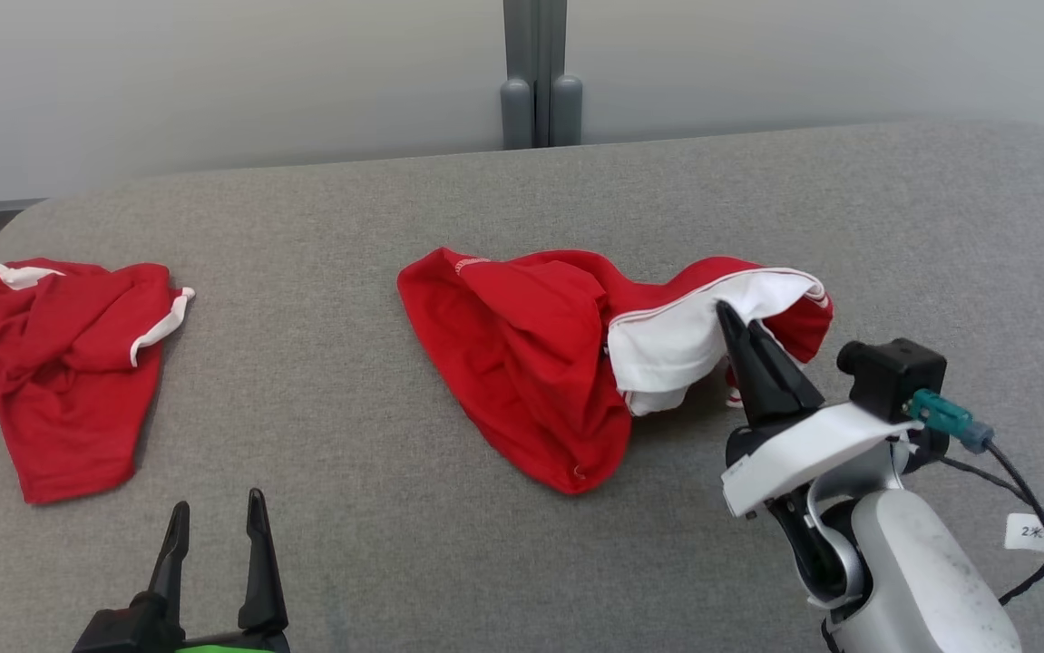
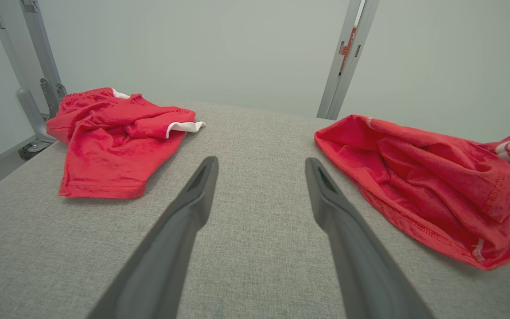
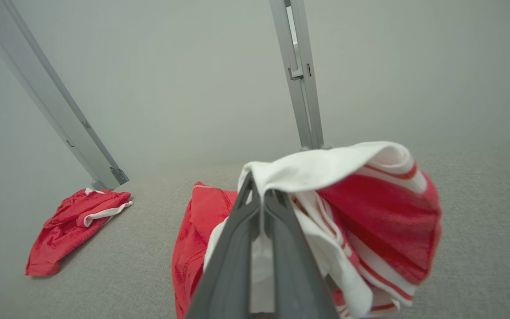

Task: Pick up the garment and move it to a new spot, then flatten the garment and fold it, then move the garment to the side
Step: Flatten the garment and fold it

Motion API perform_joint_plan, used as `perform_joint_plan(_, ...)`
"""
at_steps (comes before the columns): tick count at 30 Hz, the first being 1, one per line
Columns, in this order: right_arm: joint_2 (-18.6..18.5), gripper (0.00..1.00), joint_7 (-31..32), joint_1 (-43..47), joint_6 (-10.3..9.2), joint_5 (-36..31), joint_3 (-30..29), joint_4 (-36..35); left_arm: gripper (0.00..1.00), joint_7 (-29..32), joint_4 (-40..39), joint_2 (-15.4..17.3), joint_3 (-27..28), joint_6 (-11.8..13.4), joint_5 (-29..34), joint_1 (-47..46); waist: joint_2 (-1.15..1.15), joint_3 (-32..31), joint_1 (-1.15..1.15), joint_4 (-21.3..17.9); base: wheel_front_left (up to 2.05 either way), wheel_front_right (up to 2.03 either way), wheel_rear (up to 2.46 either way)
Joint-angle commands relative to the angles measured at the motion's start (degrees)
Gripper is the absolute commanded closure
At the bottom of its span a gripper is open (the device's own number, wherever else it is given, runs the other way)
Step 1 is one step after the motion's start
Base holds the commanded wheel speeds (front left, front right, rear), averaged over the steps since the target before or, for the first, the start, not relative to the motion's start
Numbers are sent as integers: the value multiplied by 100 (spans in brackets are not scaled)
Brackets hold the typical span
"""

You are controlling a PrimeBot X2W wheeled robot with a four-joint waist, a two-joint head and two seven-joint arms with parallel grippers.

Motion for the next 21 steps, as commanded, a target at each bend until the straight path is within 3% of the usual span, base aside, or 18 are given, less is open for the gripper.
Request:
perform_joint_plan(1, -17, 100, 121, -89, -2, 51, -33, -238, 0, -3, 18, 5, -9, 33, -54, 9, 0, -62, 0, 17, 0, 0, 0)
perform_joint_plan(9, -15, 100, 866, -292, -2, 356, -235, -1606, 0, -3, -13, 5, -118, 134, -134, 136, 0, -304, 0, 65, 0, 0, 0)
perform_joint_plan(21, -15, 100, 1437, -124, -1, 1160, 20, -3170, 0, -3, -50, 4, -107, 170, -102, 236, 0, -471, 0, -3, 0, 0, 0)
